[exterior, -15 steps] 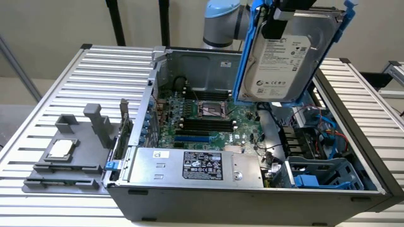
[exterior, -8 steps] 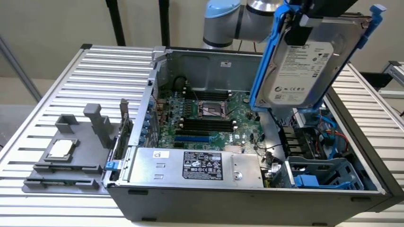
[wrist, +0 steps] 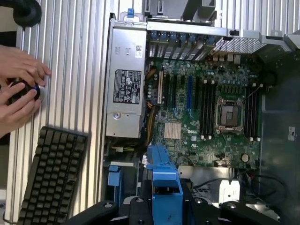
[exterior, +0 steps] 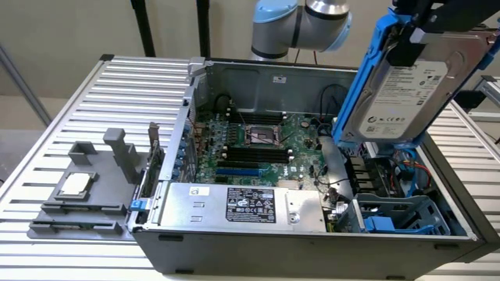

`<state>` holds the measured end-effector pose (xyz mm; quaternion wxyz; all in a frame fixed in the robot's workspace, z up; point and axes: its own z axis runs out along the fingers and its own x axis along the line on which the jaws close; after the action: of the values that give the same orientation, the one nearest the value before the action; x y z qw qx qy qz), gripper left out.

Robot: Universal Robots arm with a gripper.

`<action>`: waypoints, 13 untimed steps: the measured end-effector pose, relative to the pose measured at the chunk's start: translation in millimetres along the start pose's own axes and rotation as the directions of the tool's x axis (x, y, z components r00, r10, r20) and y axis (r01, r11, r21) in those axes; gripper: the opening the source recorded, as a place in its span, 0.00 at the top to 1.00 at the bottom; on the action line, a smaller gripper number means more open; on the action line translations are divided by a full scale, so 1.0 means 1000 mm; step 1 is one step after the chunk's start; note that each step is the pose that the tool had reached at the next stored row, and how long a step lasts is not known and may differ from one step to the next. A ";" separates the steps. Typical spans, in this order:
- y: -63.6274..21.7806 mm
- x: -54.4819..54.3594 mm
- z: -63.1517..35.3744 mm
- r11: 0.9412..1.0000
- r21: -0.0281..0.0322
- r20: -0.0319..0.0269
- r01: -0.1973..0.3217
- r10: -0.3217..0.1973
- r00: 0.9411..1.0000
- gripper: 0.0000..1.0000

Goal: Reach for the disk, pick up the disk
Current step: 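Pick up the disk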

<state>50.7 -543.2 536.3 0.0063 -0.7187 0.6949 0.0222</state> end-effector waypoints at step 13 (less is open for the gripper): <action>-0.0386 0.027 0.0006 1.000 -0.001 0.000 0.000 0.000 1.000 0.67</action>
<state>90.2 -569.1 533.8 0.0060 -0.7187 0.6949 0.0226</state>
